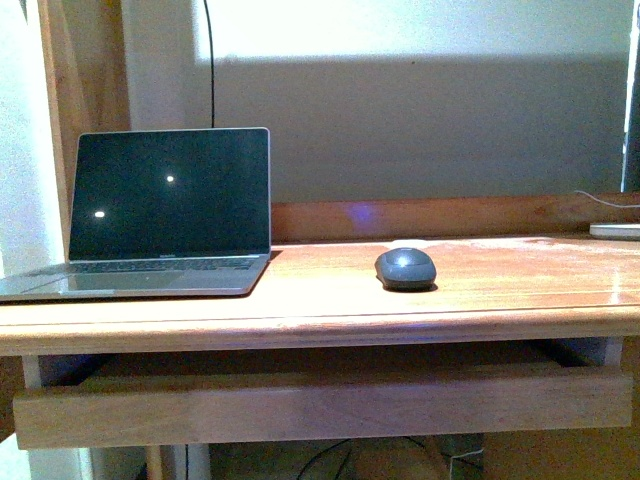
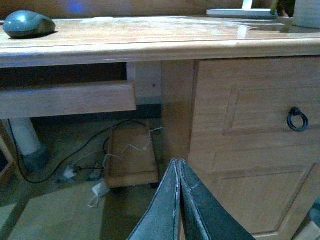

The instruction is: Place mouse

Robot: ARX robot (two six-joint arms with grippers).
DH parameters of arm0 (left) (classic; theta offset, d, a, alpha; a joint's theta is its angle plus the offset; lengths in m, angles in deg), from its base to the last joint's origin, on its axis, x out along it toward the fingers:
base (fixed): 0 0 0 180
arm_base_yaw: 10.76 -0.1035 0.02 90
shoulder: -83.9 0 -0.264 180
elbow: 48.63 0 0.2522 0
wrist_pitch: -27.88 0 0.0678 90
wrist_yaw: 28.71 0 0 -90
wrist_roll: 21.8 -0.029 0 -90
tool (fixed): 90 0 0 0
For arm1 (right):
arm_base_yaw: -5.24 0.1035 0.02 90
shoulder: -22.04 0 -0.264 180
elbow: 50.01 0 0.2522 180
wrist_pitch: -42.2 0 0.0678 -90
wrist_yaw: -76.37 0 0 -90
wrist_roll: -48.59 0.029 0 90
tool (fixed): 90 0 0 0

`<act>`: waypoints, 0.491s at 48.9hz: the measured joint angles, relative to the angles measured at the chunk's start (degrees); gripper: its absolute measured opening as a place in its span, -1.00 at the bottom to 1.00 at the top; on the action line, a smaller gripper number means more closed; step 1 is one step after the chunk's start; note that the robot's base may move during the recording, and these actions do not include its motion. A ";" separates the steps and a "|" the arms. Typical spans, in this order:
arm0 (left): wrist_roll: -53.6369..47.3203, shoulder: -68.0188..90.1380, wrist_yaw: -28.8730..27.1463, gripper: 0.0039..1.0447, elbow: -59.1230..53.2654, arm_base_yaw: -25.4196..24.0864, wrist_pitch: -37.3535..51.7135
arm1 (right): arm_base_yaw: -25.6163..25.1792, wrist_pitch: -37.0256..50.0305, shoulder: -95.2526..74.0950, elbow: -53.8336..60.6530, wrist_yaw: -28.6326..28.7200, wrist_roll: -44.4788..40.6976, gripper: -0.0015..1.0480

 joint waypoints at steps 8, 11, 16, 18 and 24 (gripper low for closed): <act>0.00 0.00 0.00 0.86 0.00 0.00 0.00 | -0.07 0.22 2.16 1.97 0.09 0.00 -0.95; 0.00 0.00 0.00 0.86 0.00 0.00 0.00 | -0.07 0.24 2.25 1.99 0.07 0.00 -0.95; 0.00 0.00 0.00 0.86 0.00 0.00 0.00 | -0.07 0.26 2.40 1.99 0.13 -0.02 -0.95; 0.00 0.00 0.00 0.86 0.00 0.00 0.00 | -0.07 0.26 2.40 1.99 0.15 -0.02 -0.95; 0.00 0.00 0.00 0.86 0.00 0.00 0.00 | -0.07 0.26 2.43 1.99 0.15 -0.11 -0.85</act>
